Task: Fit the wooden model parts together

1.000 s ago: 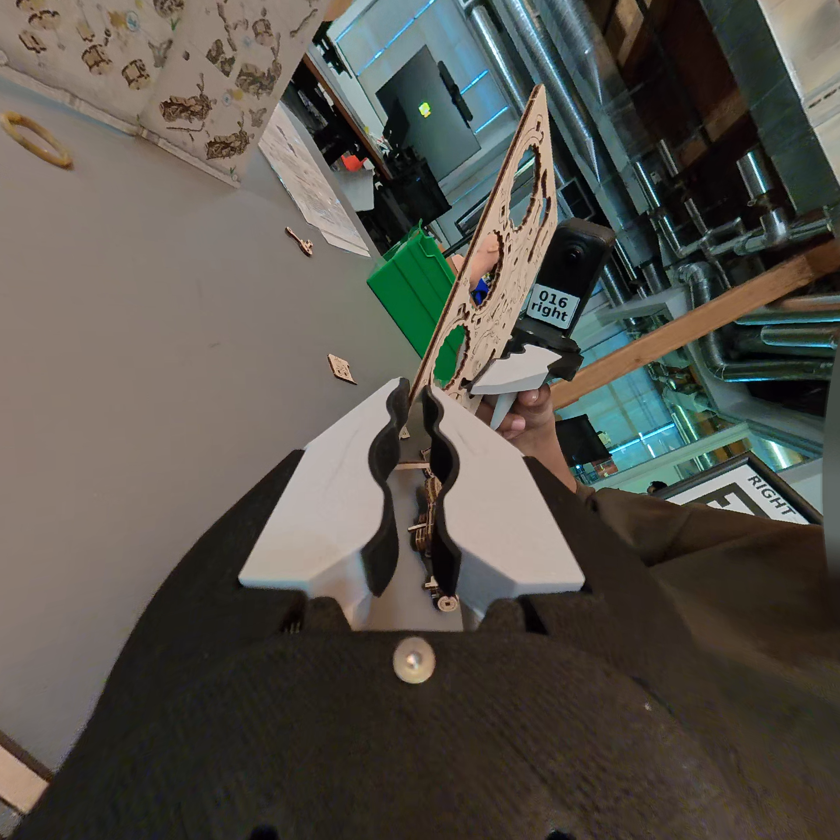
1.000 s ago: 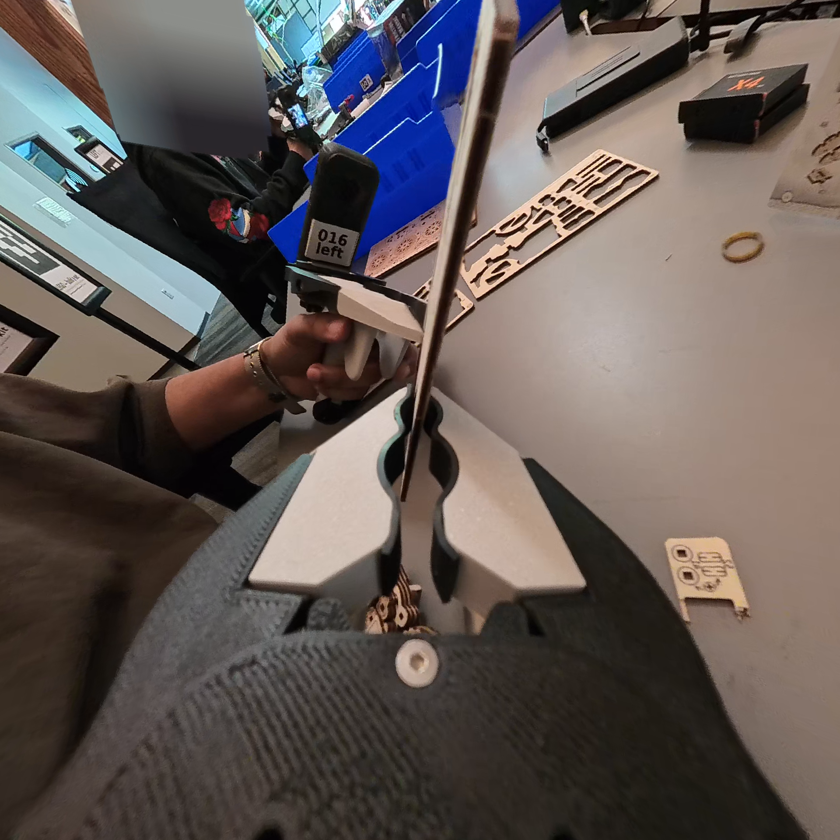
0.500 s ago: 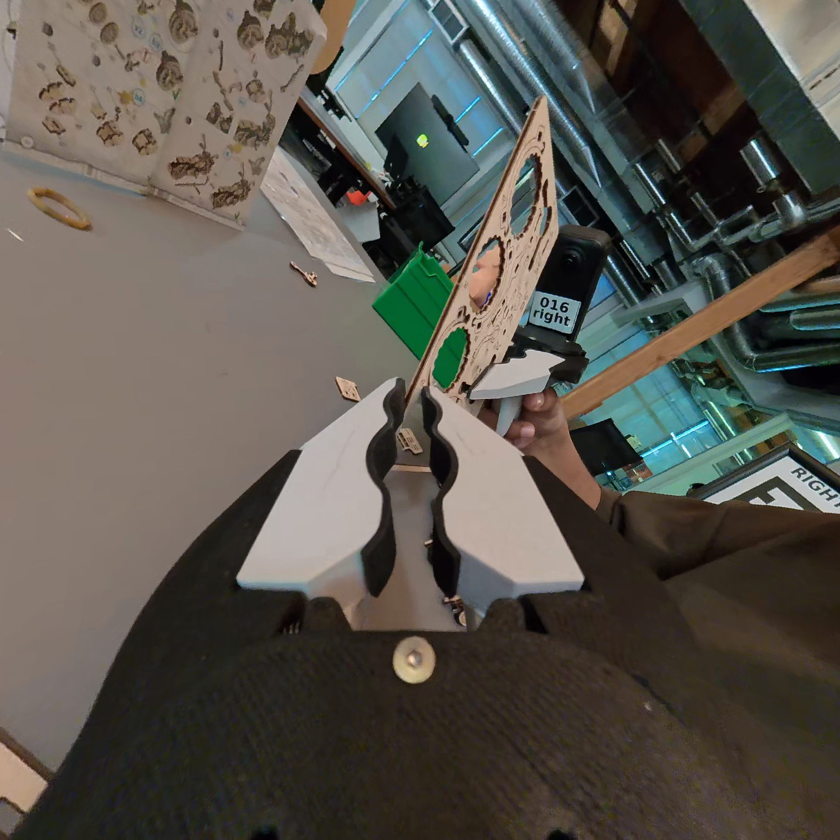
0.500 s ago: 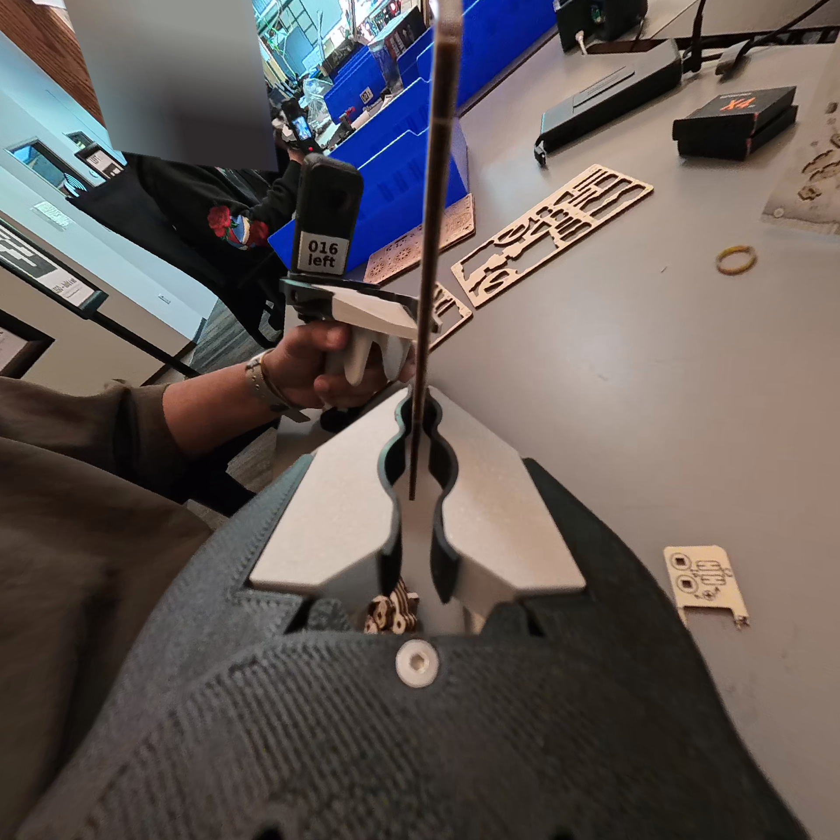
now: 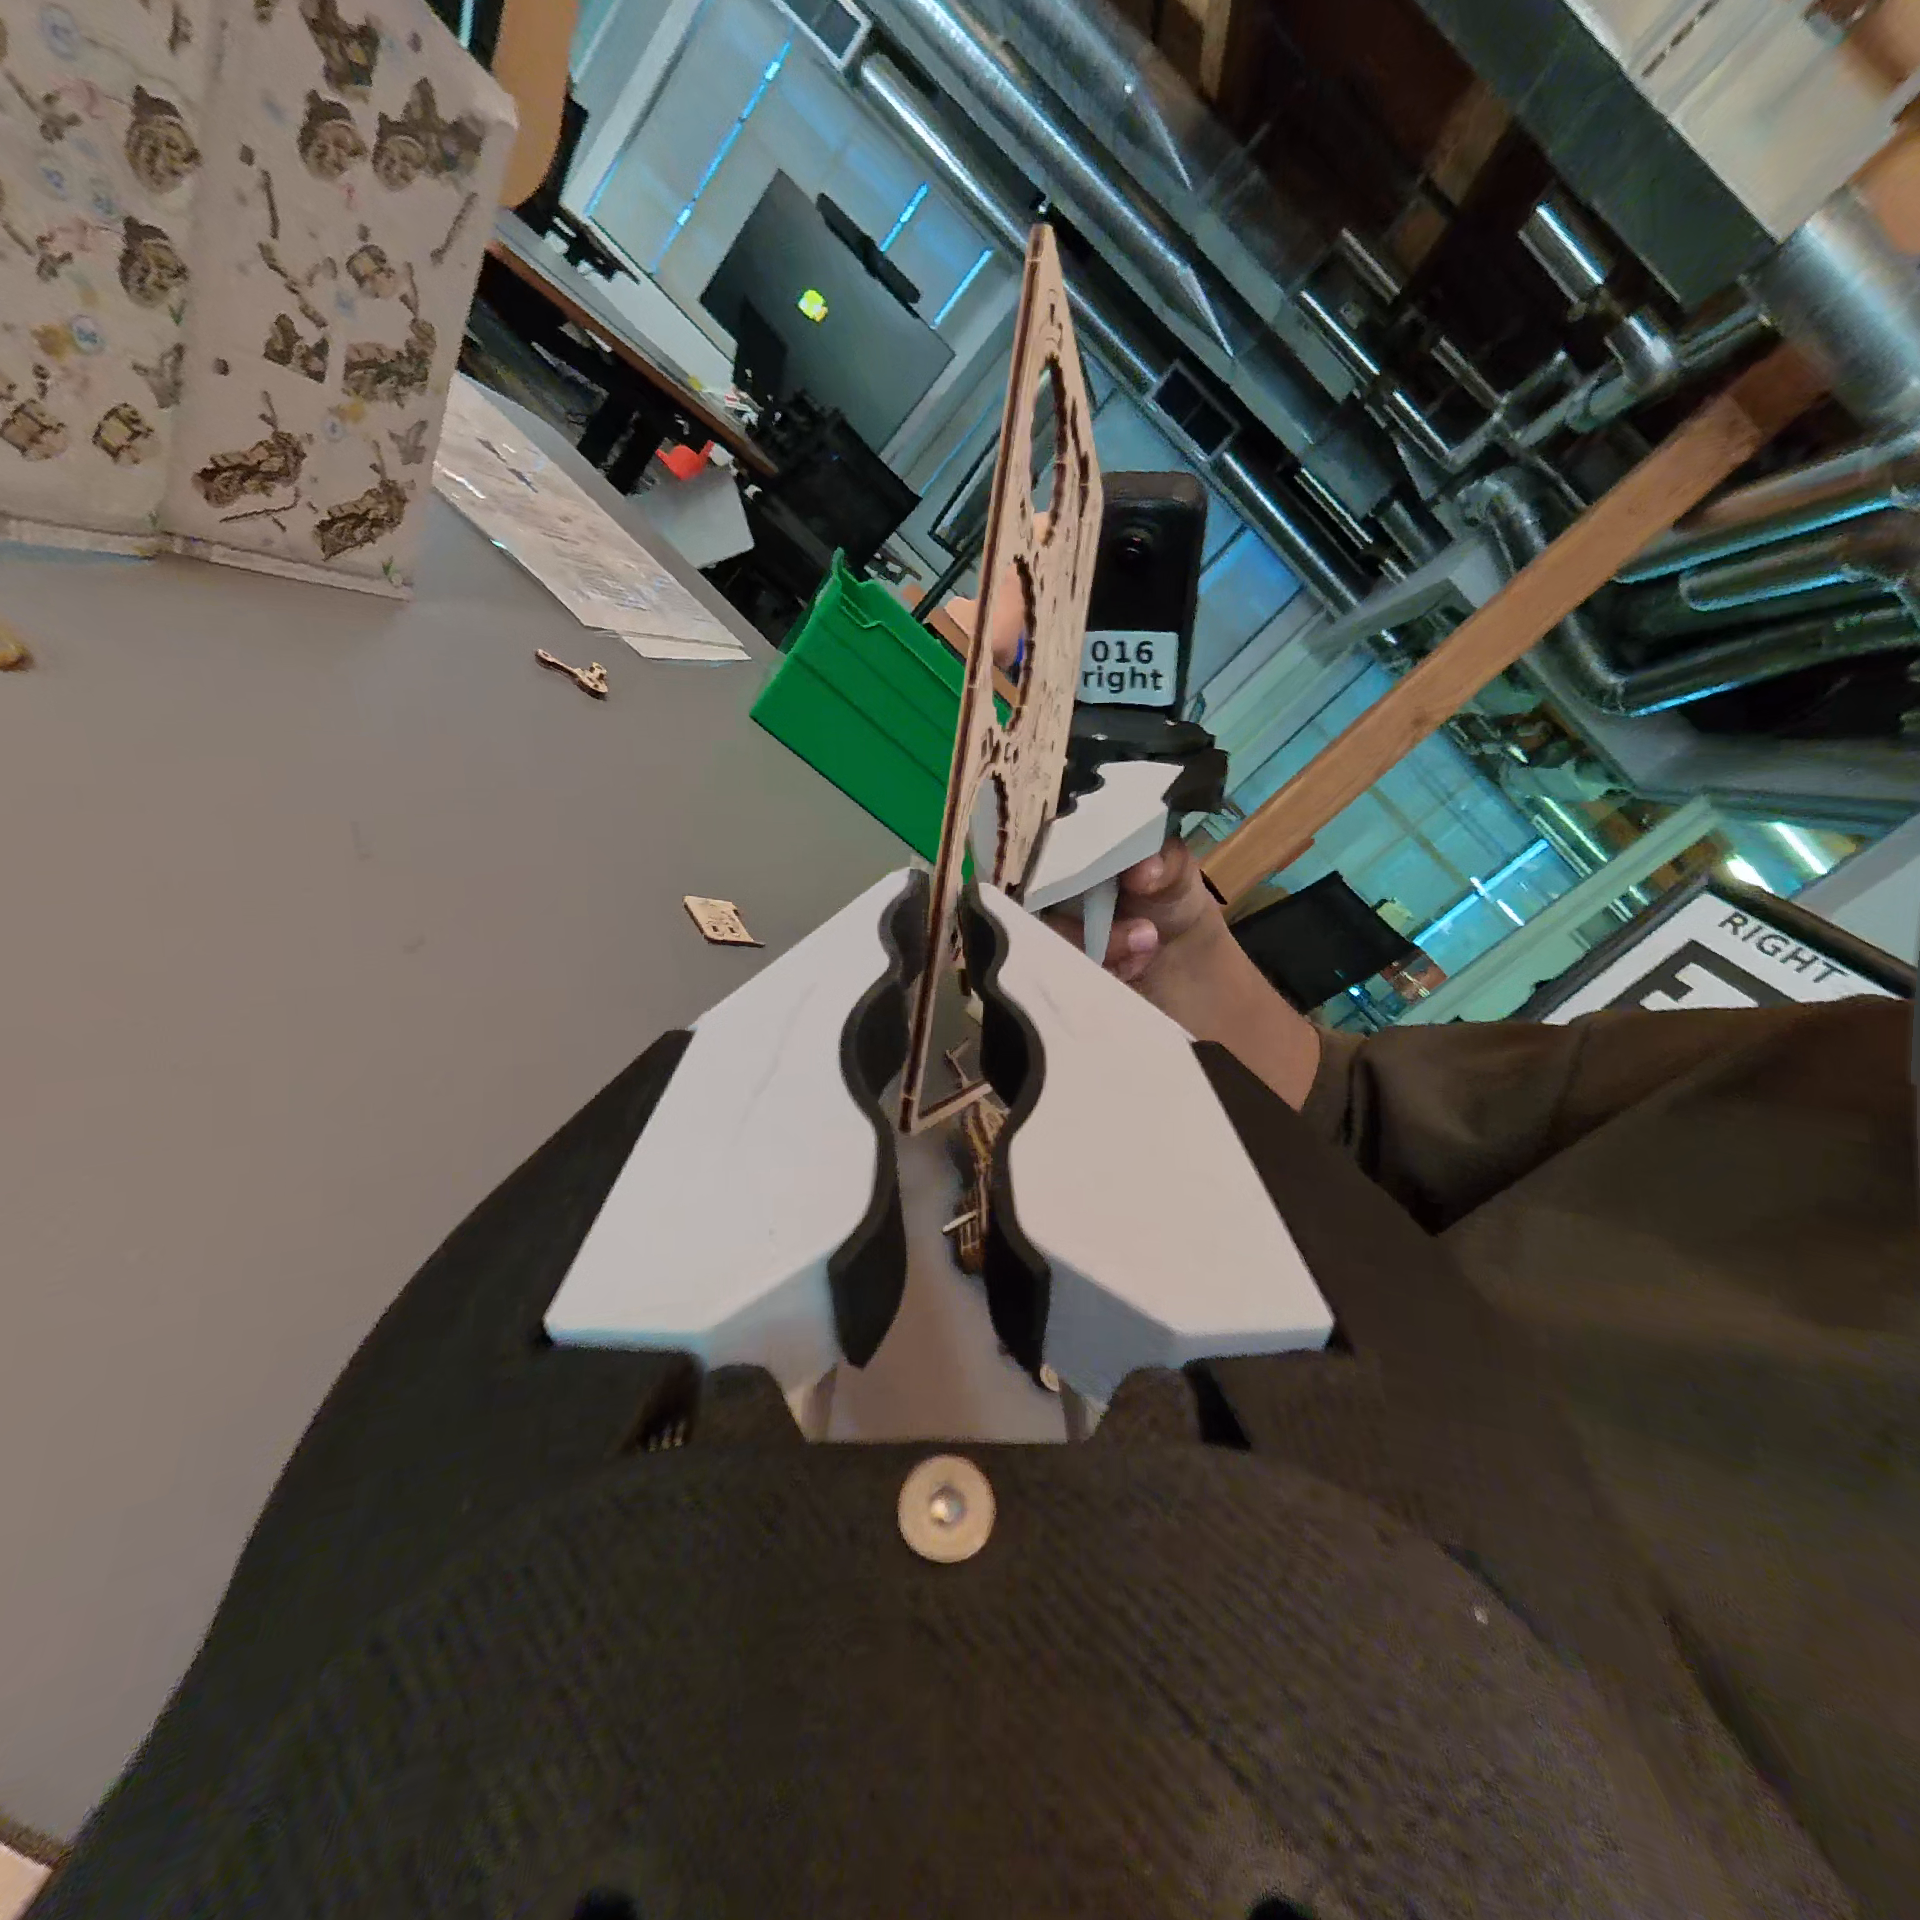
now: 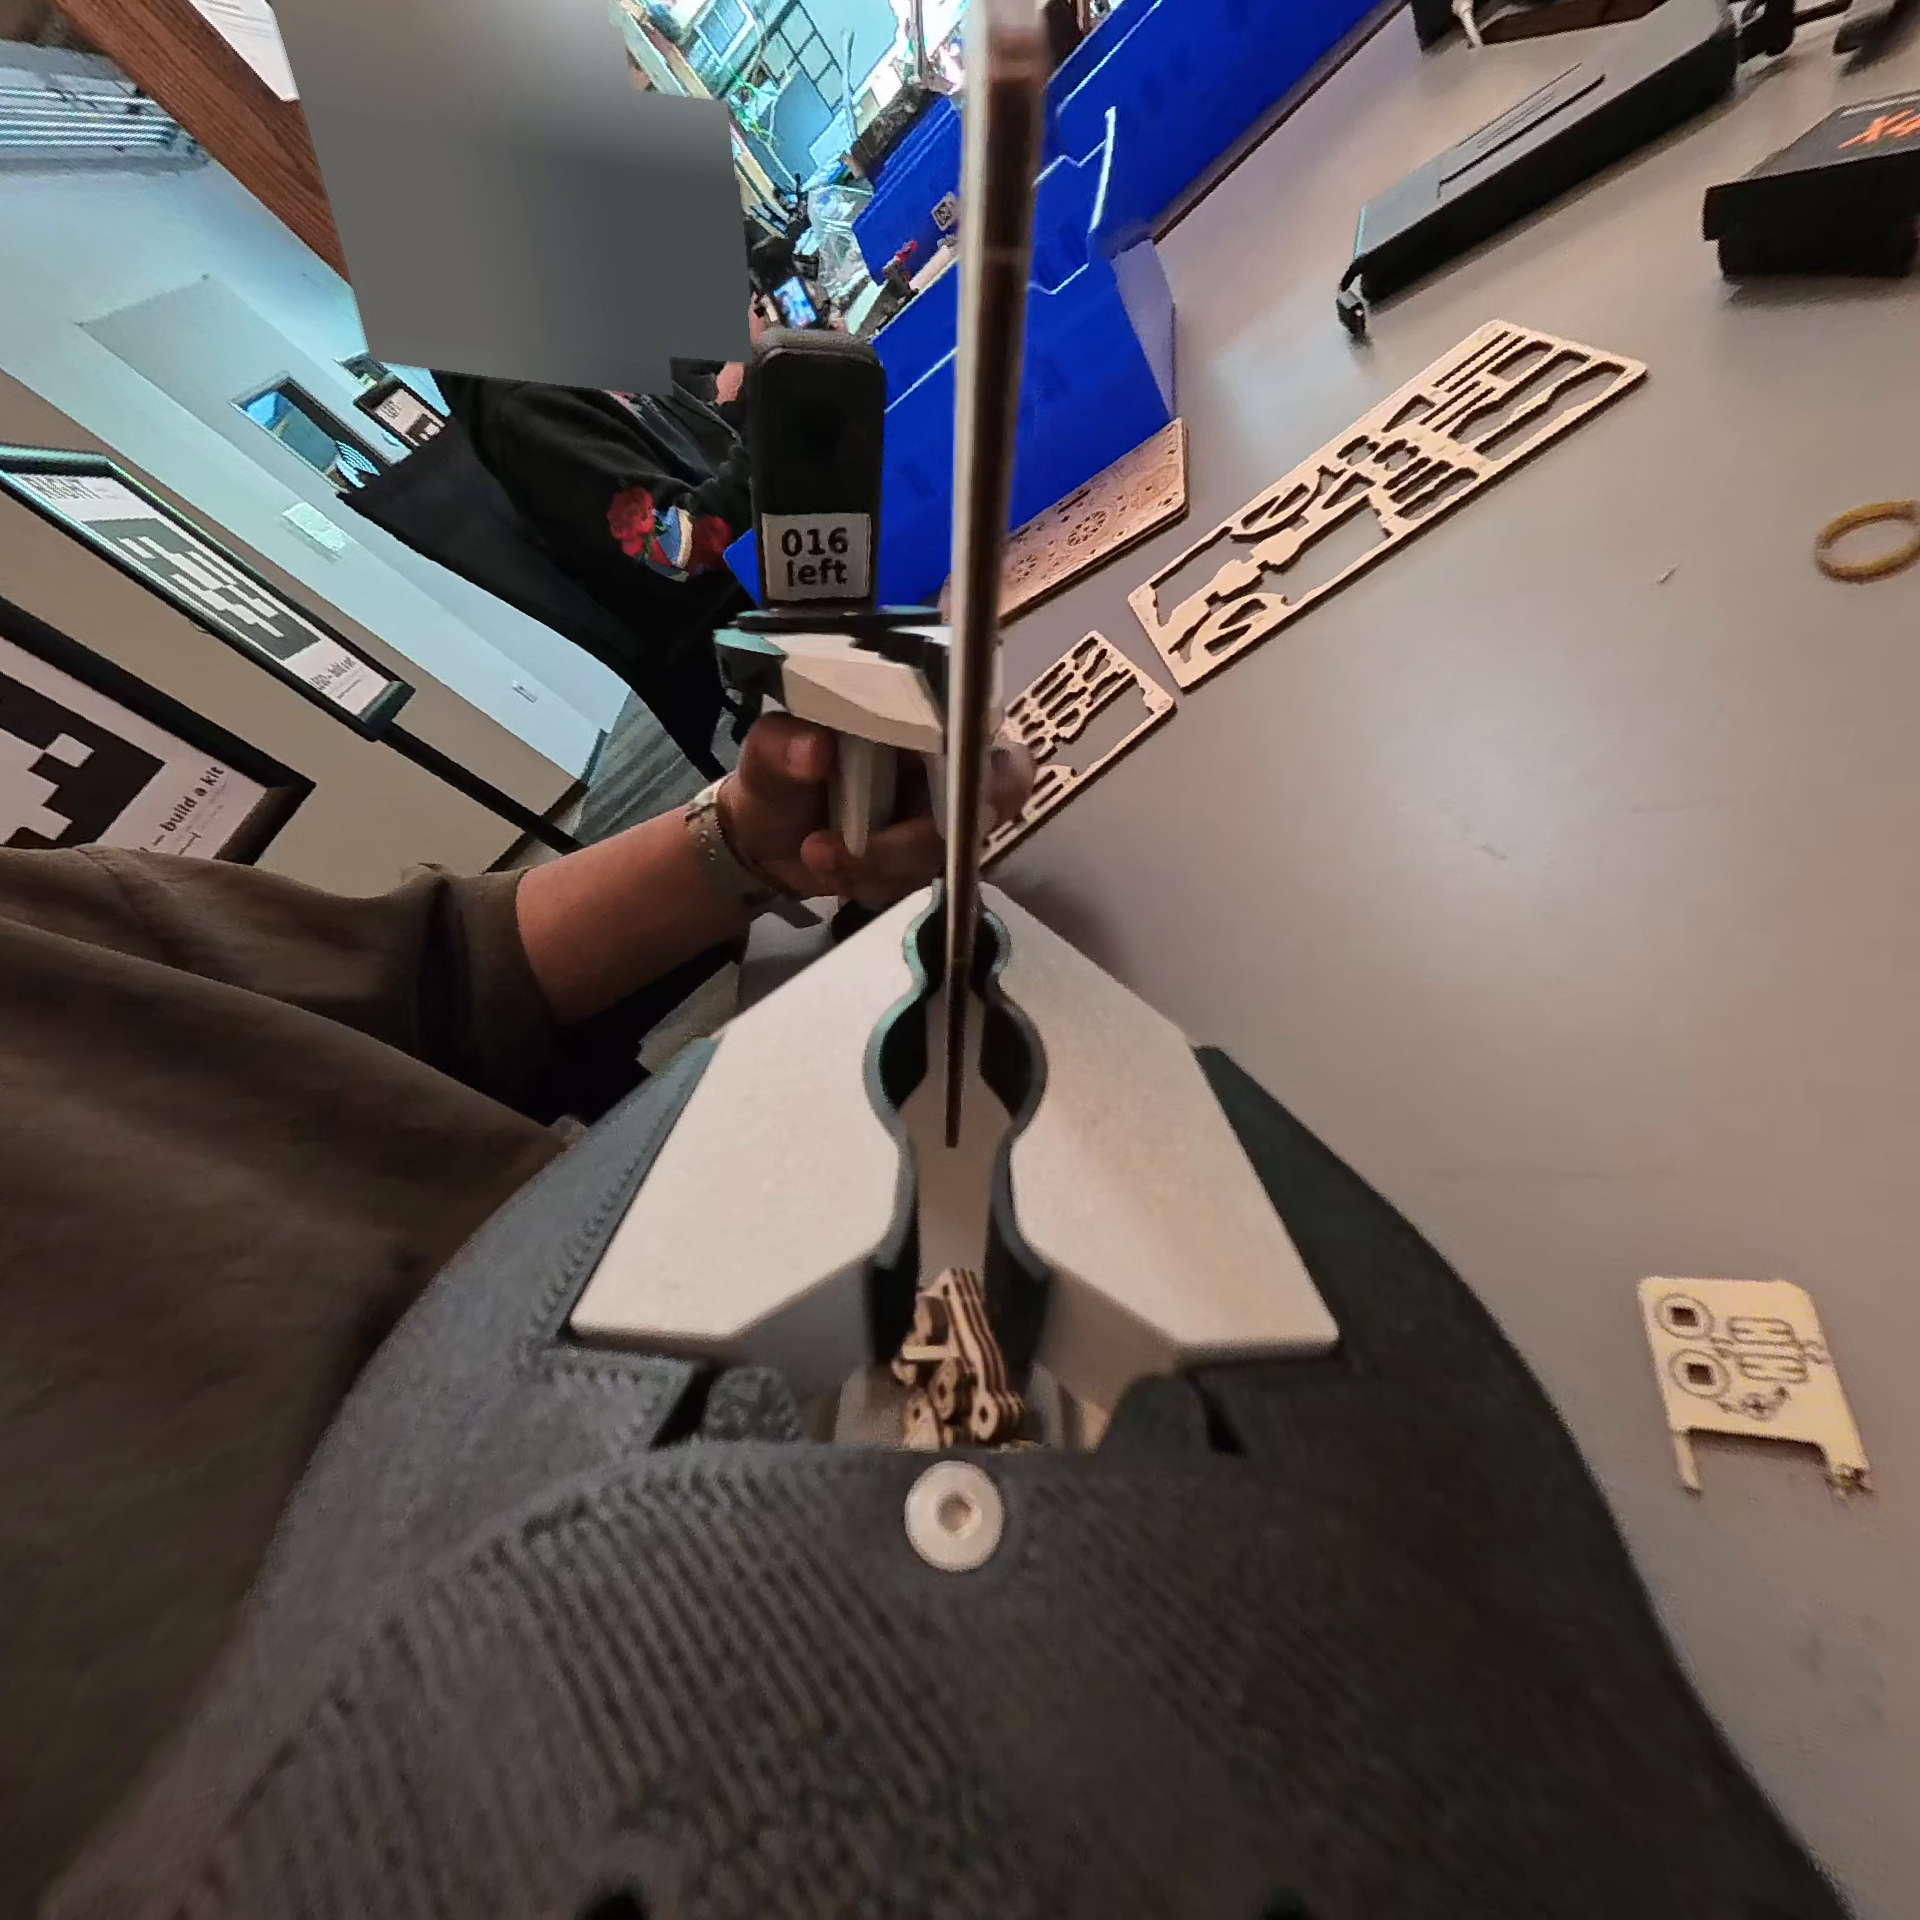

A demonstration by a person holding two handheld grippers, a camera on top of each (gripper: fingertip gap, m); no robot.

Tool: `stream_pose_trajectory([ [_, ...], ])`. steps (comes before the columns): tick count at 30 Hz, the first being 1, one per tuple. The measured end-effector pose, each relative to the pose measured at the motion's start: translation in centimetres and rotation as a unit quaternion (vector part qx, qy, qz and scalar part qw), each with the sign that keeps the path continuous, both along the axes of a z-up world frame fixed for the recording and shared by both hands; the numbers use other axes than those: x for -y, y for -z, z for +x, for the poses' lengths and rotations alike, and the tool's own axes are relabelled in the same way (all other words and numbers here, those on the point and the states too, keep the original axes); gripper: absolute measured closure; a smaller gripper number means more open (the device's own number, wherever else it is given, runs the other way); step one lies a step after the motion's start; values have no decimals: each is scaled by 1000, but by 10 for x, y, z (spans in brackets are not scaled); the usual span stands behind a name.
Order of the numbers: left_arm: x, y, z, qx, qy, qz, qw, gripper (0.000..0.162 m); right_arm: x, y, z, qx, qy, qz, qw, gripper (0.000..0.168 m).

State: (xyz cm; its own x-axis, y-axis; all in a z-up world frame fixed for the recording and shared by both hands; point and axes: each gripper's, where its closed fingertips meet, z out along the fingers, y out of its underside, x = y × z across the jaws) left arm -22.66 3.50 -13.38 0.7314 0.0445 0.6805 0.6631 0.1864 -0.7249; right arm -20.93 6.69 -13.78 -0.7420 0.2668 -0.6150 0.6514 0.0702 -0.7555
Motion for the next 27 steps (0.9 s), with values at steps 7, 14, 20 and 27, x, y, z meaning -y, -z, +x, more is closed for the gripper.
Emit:
stream_pose_trajectory([
  [7, 2, -3, 5, -1, 30, 11, 999, 160, 1, -4, 4, 14, -13, -17, 1000, 168],
  [14, 4, -6, 5, 14, 38, 29, 999, 160, 1, -5, 5, 17, -17, -20, 1000, 168],
  [20, 5, -6, 4, 20, 35, 35, 999, 160, 1, -5, 6, 16, -18, -18, 1000, 167],
  [27, 4, -3, 1, 22, 18, 20, 999, 161, 0, -2, 3, 7, -9, -3, 1000, 168],
])
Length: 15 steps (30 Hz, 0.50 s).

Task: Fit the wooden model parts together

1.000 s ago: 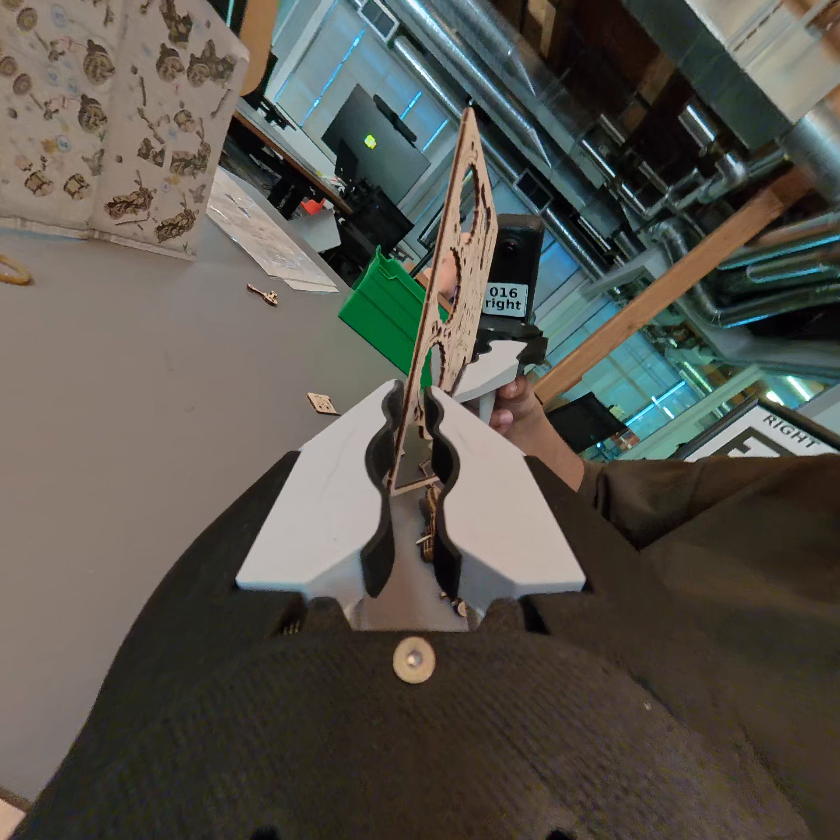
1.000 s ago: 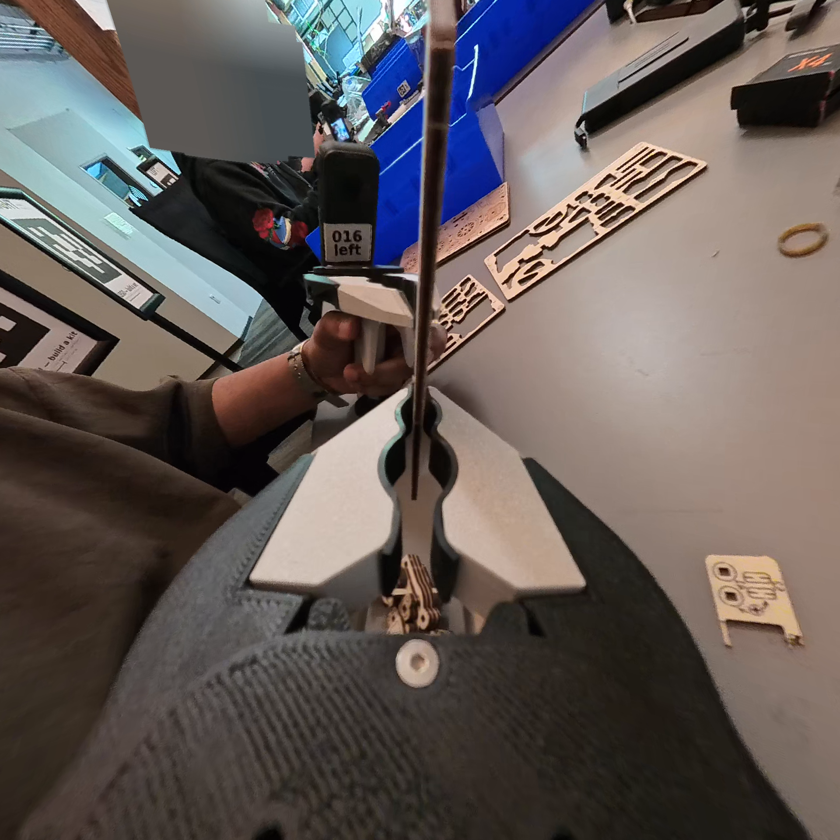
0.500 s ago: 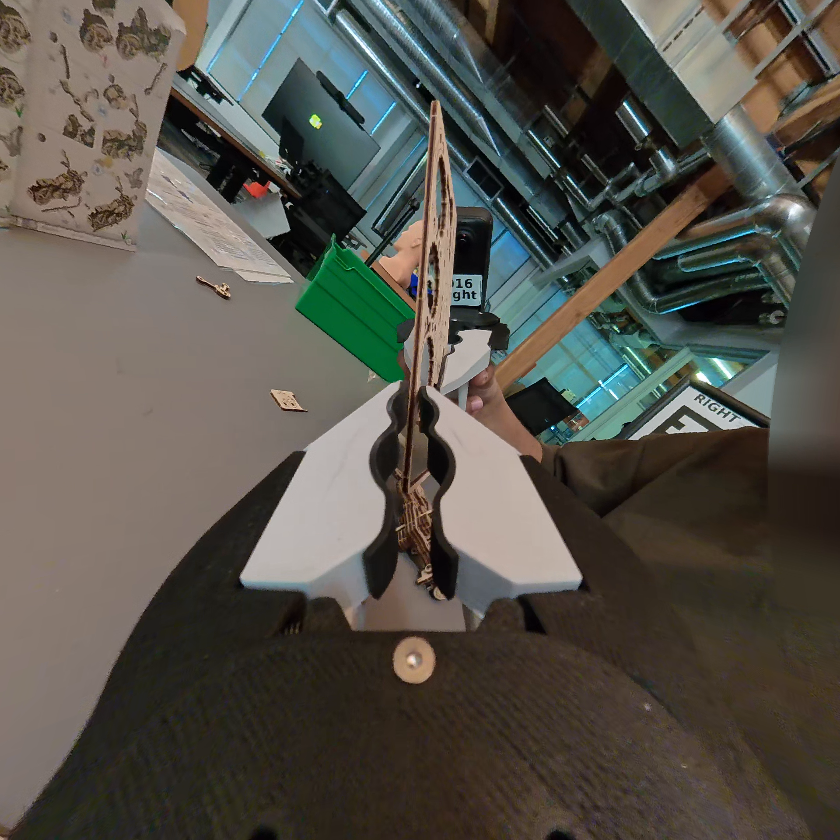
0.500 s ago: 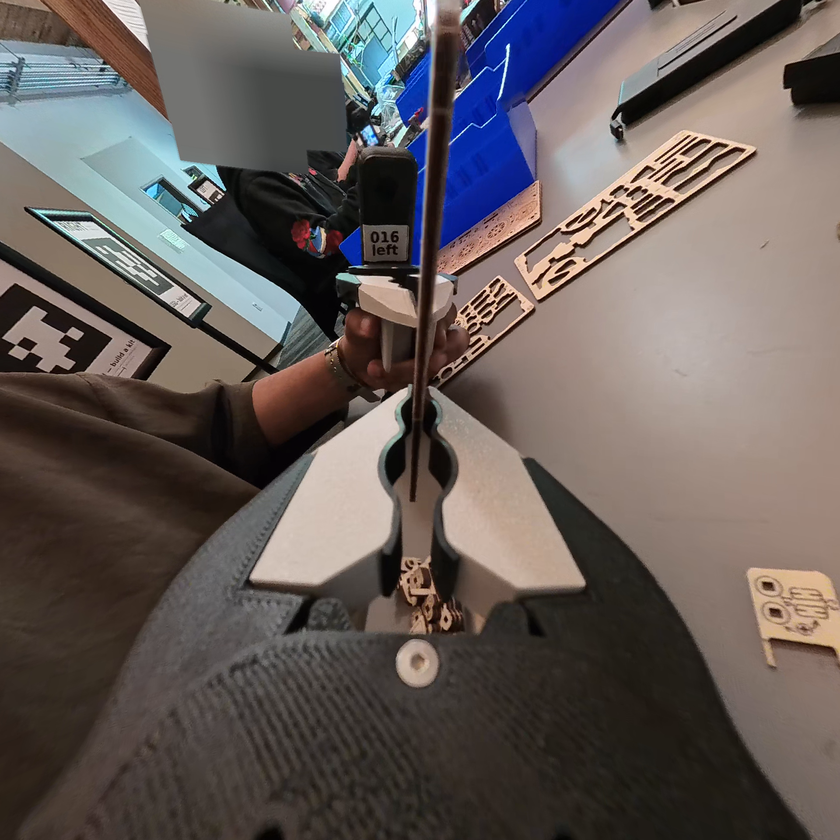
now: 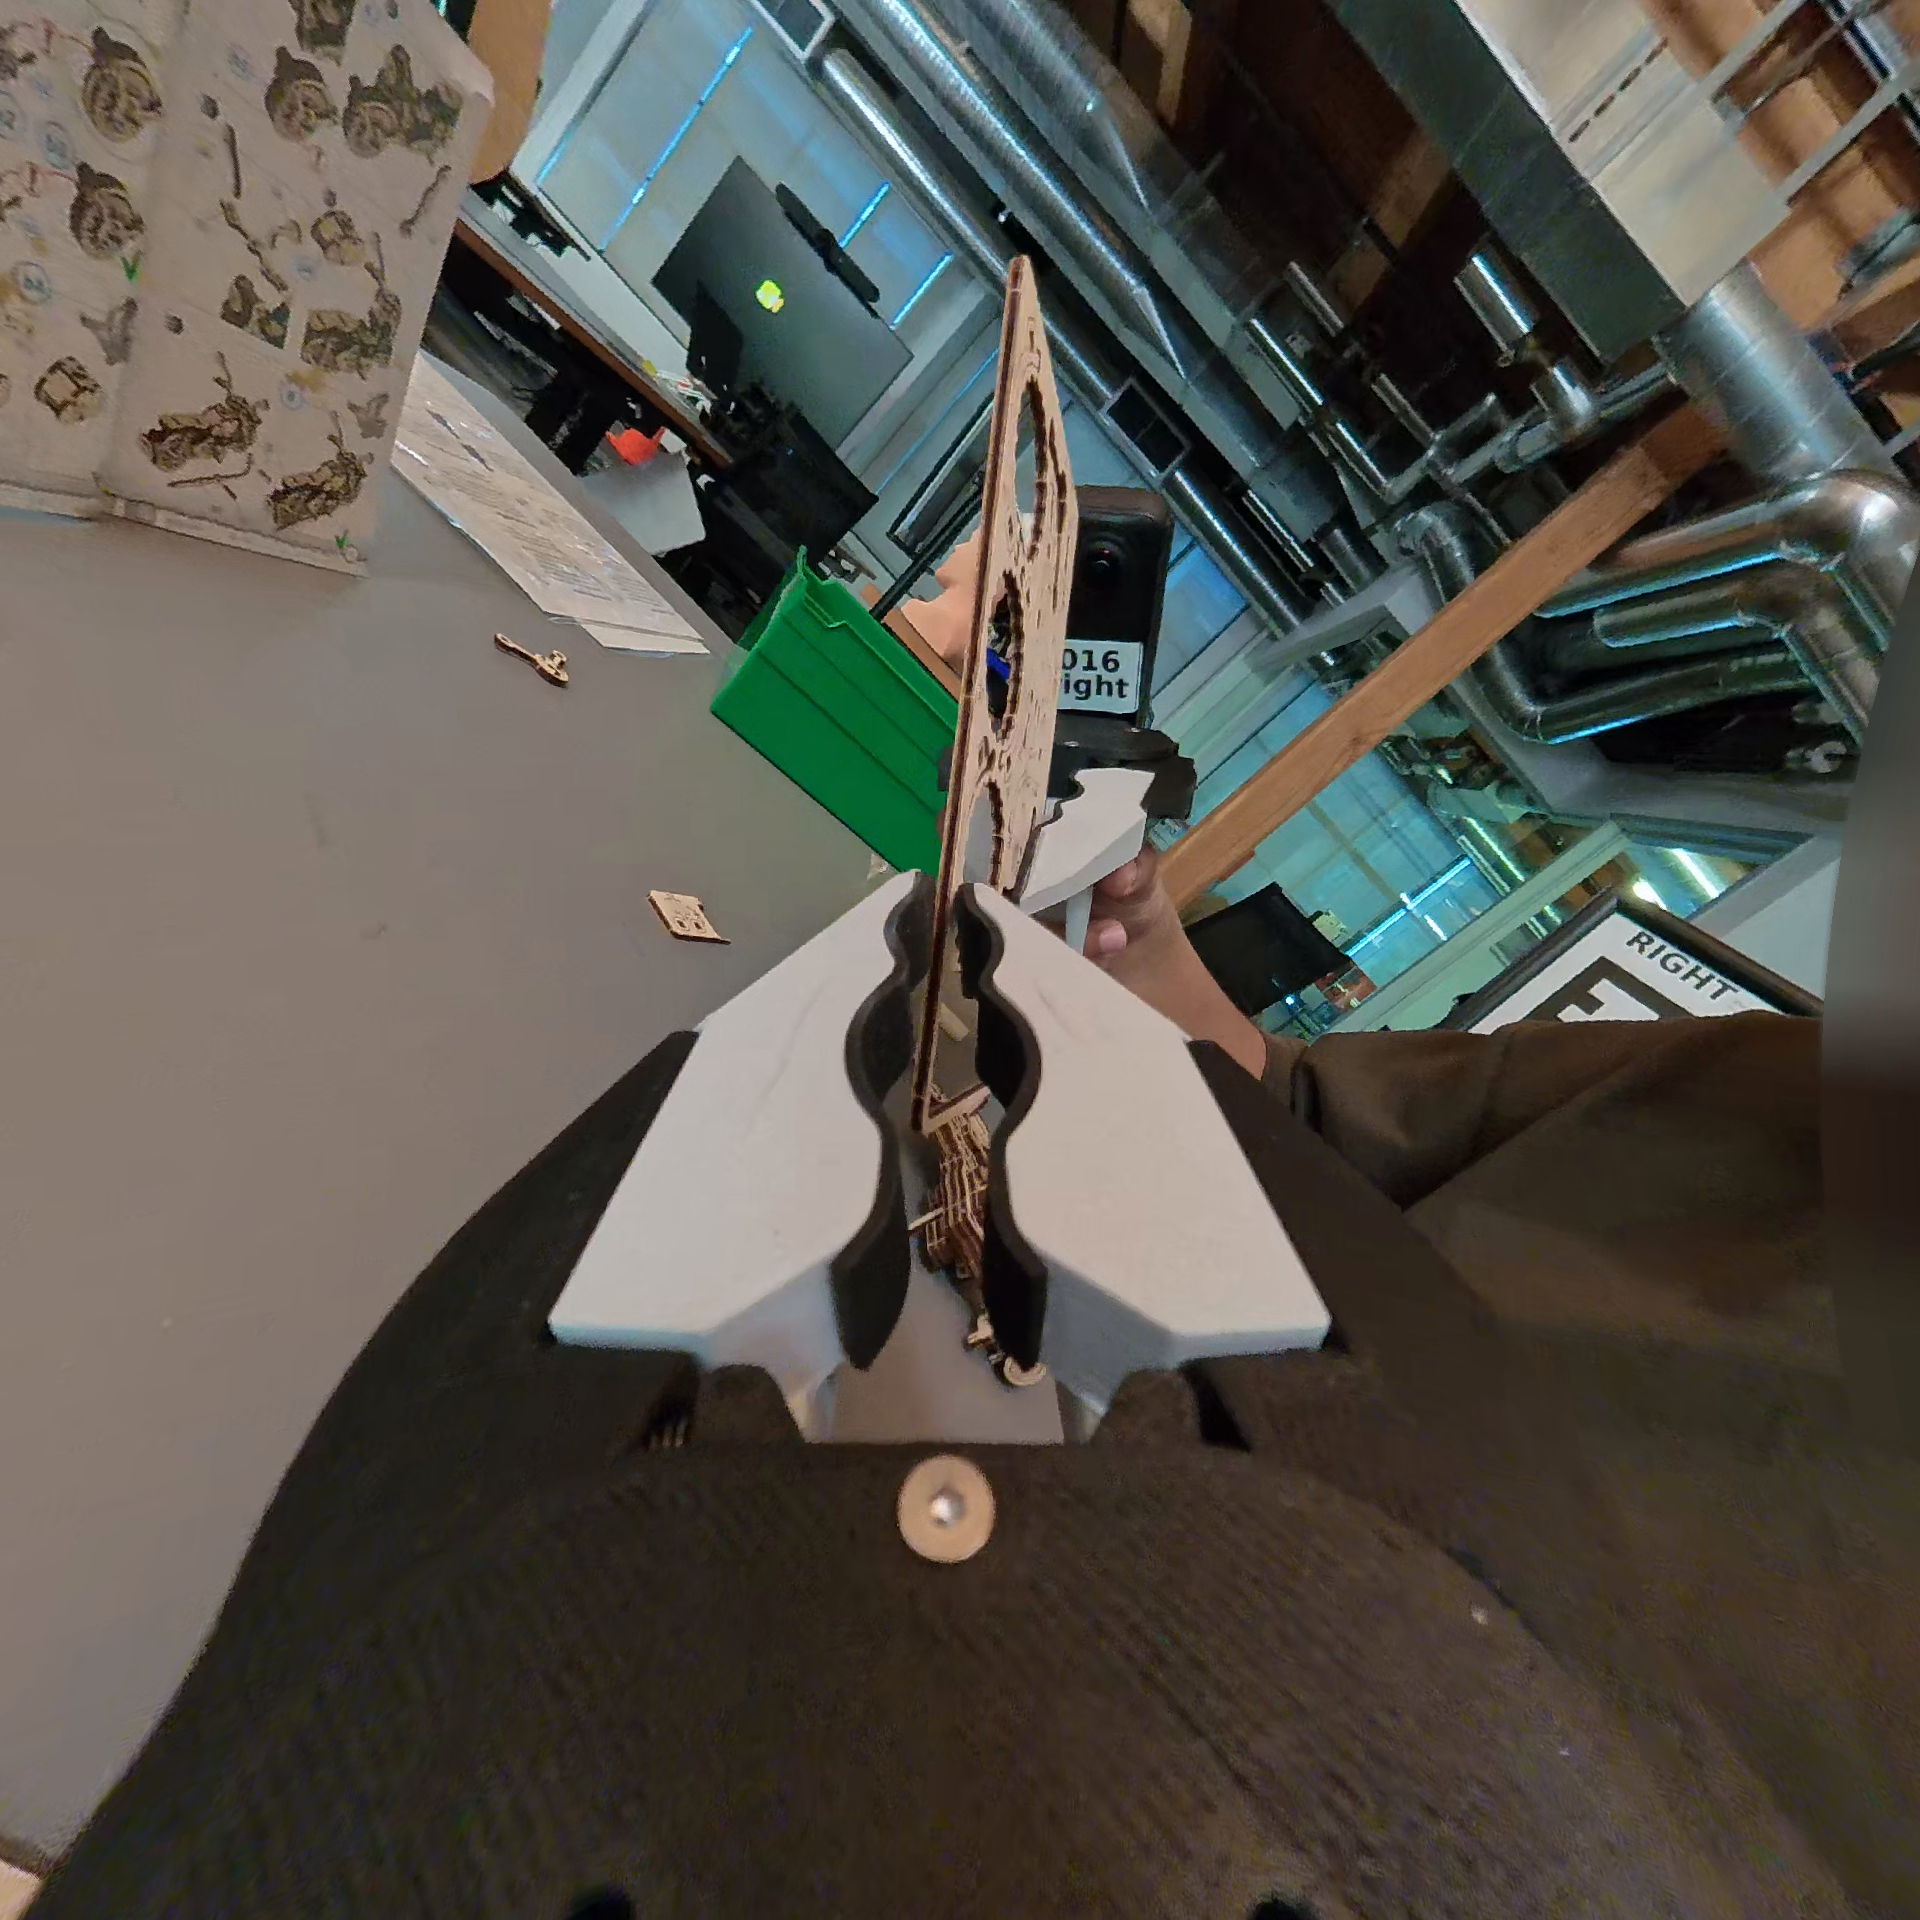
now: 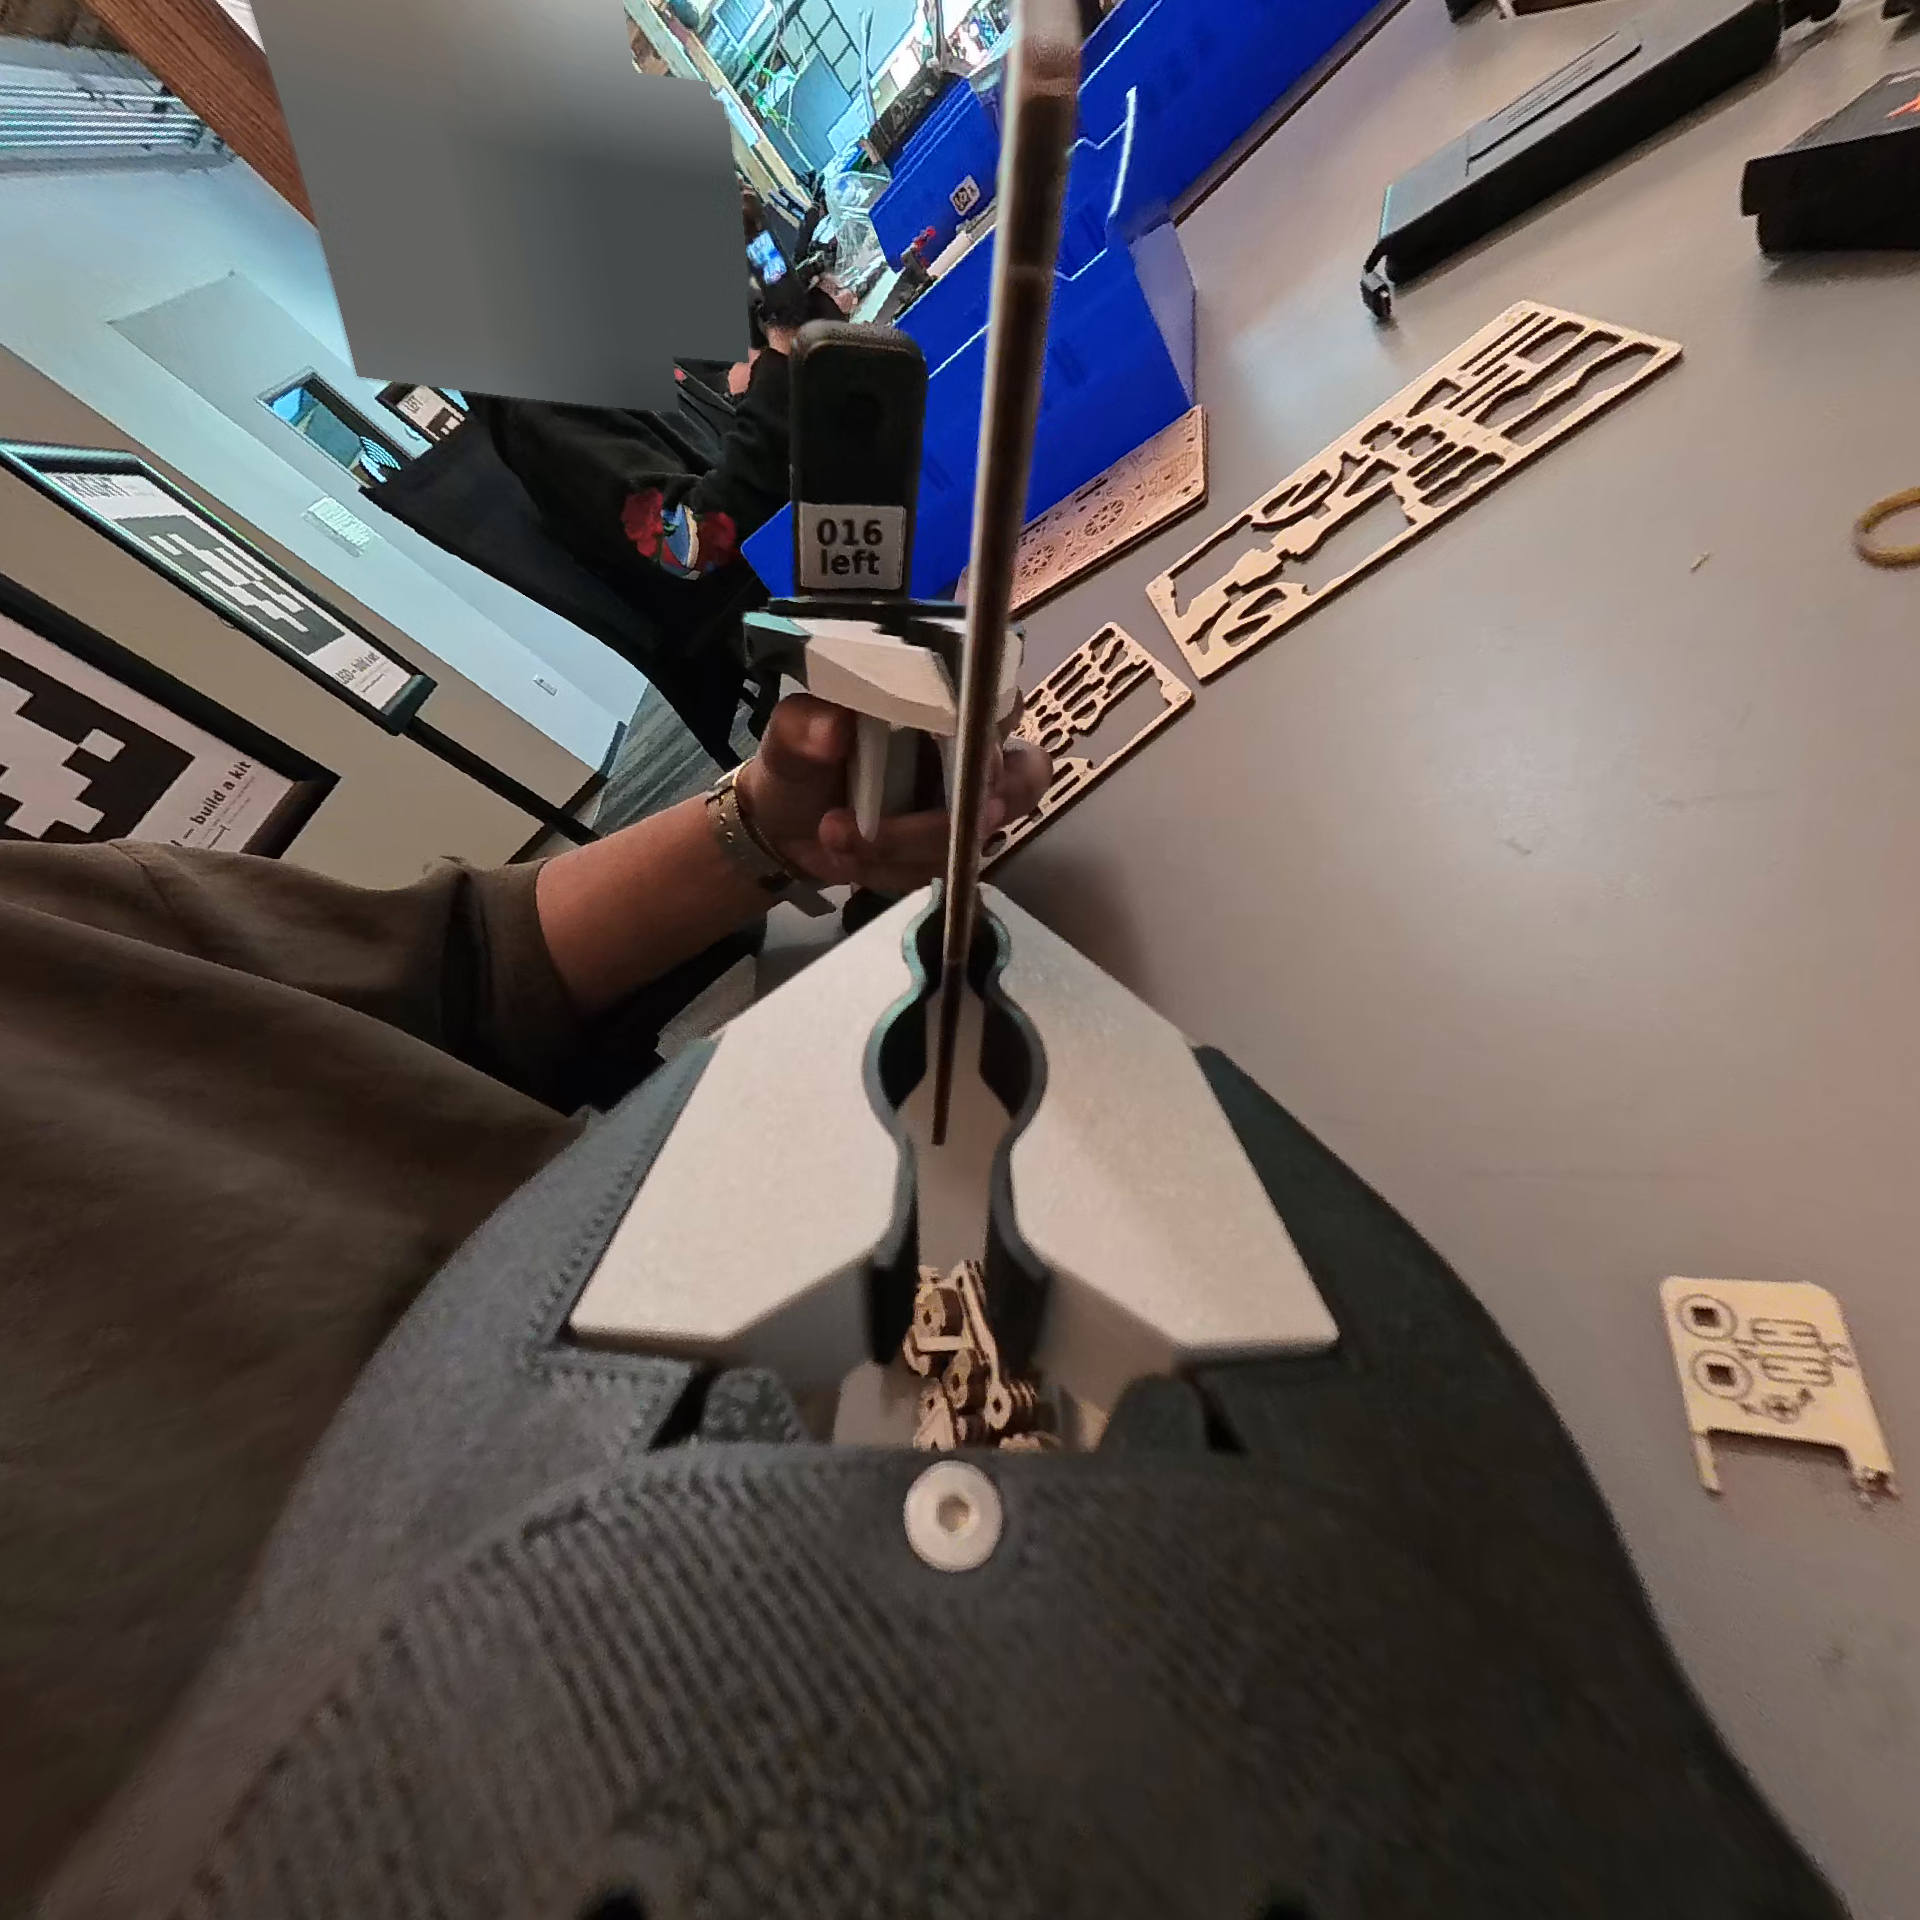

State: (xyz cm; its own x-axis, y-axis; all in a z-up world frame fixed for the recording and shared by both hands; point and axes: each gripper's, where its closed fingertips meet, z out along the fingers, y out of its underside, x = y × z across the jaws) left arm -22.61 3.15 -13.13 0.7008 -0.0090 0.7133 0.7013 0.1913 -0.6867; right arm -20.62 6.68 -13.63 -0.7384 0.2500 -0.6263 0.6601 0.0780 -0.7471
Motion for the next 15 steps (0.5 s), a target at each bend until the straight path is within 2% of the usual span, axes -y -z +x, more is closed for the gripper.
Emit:
stream_pose_trajectory([
  [6, 0, 1, 0, 6, 1, 2, 1000, 161, 1, 1, 0, -10, 2, 13, 1000, 167],
  [11, -2, 8, -5, -28, -33, -52, 998, 161, -1, 5, -2, -13, 10, 26, 1000, 167],
  [15, -2, 8, -7, -29, -49, -59, 997, 161, -1, 5, -2, -22, 12, 33, 999, 167],
])
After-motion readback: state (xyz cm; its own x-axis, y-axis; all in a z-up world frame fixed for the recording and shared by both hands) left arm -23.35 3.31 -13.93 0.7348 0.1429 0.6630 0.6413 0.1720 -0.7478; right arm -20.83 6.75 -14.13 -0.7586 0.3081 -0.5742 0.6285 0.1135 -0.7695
